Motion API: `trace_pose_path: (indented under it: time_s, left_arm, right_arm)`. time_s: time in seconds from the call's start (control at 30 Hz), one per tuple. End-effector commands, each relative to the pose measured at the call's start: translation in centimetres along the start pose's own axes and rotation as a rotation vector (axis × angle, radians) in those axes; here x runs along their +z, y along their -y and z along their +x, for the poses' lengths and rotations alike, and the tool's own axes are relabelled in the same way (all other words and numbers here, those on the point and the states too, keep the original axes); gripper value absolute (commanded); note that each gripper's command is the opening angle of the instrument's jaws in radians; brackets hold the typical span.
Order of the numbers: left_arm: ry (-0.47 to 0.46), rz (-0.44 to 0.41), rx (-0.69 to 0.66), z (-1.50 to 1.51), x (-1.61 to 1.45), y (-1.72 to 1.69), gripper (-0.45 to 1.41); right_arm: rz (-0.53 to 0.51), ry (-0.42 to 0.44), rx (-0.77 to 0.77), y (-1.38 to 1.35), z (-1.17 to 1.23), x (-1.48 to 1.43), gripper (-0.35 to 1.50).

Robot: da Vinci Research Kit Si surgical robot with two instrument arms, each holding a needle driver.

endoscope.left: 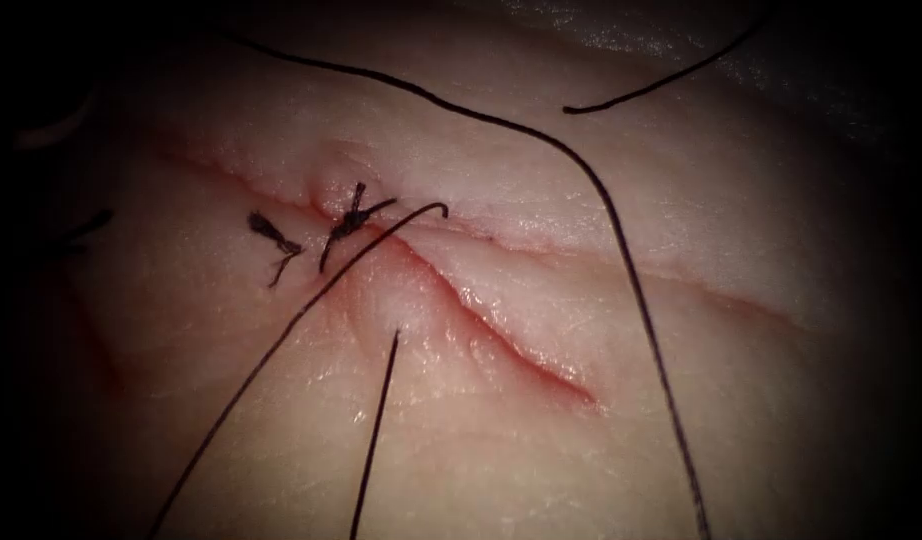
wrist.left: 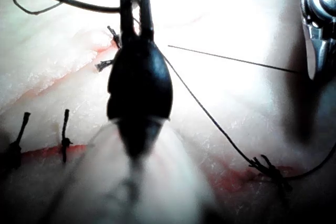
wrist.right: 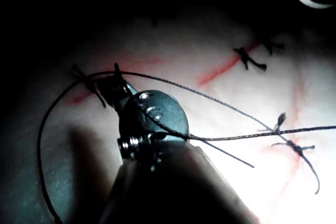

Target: Wound Closure

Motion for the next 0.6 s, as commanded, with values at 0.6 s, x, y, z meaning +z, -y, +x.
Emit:
trace_pose_path:
  time_s: [0.6]
  left_arm:
    - [0.003,-0.013,0.001,-0.11,0.1,-0.07,-0.45]
  right_arm:
    - [-0.383,0.13,0.088,-0.88,-0.93,-0.61,1.38]
